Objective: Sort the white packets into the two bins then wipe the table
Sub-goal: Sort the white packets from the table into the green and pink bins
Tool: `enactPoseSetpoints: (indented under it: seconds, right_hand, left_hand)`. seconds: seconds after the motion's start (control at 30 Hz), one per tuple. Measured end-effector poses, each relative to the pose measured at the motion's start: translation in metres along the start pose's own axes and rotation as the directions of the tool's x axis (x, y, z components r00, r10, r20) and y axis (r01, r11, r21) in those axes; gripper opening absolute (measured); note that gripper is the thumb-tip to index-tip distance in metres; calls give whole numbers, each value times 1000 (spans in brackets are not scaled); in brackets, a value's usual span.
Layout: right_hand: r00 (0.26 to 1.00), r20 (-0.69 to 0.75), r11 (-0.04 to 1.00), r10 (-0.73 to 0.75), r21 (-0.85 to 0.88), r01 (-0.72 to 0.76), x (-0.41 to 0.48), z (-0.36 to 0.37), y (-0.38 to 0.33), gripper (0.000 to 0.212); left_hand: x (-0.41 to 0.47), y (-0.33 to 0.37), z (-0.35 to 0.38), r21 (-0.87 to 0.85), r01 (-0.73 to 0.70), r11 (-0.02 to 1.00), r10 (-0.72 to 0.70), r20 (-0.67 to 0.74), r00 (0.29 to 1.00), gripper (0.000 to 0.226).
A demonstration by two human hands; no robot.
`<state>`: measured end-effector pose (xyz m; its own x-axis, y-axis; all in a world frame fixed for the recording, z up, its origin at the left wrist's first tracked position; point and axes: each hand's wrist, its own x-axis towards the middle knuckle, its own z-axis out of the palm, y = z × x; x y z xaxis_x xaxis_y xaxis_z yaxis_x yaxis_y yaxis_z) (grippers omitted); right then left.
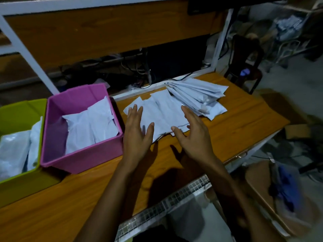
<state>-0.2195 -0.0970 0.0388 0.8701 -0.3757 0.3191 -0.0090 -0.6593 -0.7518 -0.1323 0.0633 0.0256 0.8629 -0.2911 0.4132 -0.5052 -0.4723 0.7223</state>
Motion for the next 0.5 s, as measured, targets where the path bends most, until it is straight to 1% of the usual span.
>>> enactPoseSetpoints:
  seconds: [0.17, 0.2, 0.3, 0.37, 0.47, 0.5]
  right_hand:
    - [999, 14, 998, -40, -51, 41, 65, -2, 31, 64]
    - [999, 15, 997, -47, -63, 48, 78, -3, 37, 64]
    - [998, 43, 994, -39, -97, 43, 113, -8, 55, 63]
    - [998, 53, 991, -32, -126, 39, 140, -12, 66, 61]
    - [998, 63, 983, -30, -179, 41, 182, -16, 85, 60]
    - [997, 75, 979, -17, -200, 32, 197, -17, 93, 59]
  left_hand:
    - [52, -22, 40, 22, 17, 1000, -17, -5, 1000, 58]
    - [60, -29, 48, 43, 45, 998, -45, 1, 999, 57]
    - [80, -48, 66, 81, 197, 977, -197, -9, 980, 59]
    - [94, -57, 74, 113, 246, 963, -245, -27, 969, 64]
    - [111, -69, 87, 175, 308, 935, -306, -37, 951, 63]
    - [116, -78, 94, 203, 340, 918, -341, -28, 940, 66]
